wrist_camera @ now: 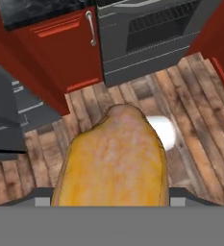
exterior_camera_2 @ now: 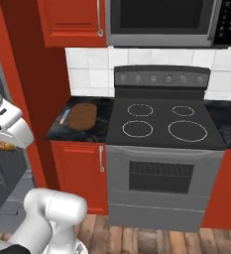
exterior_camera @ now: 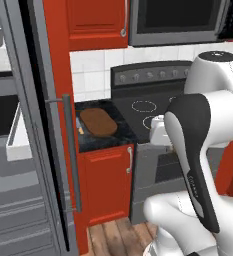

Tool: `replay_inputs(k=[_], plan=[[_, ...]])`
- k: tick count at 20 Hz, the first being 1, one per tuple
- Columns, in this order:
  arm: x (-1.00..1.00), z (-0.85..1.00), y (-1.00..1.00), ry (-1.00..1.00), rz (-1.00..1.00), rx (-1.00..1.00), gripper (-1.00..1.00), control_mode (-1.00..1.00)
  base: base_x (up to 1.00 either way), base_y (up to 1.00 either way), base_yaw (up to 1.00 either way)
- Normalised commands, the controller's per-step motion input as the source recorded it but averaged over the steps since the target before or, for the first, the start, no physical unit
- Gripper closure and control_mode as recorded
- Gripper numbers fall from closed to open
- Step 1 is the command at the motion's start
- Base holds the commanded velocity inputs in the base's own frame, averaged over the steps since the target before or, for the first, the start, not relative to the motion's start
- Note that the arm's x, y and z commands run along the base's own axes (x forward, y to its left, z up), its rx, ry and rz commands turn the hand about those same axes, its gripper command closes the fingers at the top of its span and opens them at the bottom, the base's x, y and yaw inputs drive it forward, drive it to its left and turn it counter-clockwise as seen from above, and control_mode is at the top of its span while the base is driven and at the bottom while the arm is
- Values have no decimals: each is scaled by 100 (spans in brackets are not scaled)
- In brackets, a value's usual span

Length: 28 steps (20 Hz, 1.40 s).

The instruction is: Retrieve the chicken drumstick from the fridge and place it on the cutting board.

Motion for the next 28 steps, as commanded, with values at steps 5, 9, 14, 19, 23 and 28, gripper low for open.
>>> replay_inputs(k=[5, 9, 14, 19, 23, 28], plan=[[0, 0, 0, 0, 0, 0, 100, 100, 80, -57, 31], [0, 0, 0, 0, 0, 0, 100, 100, 65, -32, 27], [0, 0, 0, 0, 0, 0, 100, 100, 60, -3, 16], [0, 0, 0, 0, 0, 0, 100, 100, 68, 0, 14], [0, 0, 0, 0, 0, 0, 100, 100, 28, 0, 9], [0, 0, 0, 0, 0, 0, 100, 100, 20, 0, 2]])
